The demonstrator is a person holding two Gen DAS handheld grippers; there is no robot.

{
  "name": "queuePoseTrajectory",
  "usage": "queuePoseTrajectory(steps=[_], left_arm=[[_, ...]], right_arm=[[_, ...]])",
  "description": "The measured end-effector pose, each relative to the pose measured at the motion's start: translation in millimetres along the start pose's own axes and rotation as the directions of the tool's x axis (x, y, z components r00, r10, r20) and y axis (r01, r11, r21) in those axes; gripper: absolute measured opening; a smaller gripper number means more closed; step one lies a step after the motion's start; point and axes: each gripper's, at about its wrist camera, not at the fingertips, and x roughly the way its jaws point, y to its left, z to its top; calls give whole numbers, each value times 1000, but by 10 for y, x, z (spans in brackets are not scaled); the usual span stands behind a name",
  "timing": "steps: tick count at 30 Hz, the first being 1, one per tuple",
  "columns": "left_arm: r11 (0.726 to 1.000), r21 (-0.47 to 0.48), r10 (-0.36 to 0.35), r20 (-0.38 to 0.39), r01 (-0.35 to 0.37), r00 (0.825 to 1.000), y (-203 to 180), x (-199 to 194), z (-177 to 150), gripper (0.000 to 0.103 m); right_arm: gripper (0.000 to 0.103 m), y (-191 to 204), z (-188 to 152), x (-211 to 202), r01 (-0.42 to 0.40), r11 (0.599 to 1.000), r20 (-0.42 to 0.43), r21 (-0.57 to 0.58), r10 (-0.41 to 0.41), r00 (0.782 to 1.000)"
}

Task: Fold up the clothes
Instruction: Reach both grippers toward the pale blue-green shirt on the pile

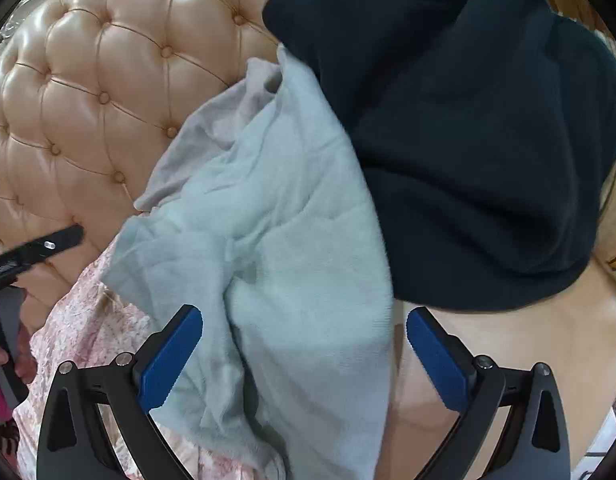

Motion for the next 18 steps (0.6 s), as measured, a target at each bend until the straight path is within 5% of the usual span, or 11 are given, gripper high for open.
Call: queuePoseTrajectory(steps=[7,18], left_arm=[[1000,5,27,2,-27,1000,104,-74,28,103],[997,53,57,90,-62,994,-237,-125,52,103]], right_arm=[[103,-4,-18,156,16,1000,8,9,-16,1000],[103,29,40,214,44,997,16,57,-45,999]])
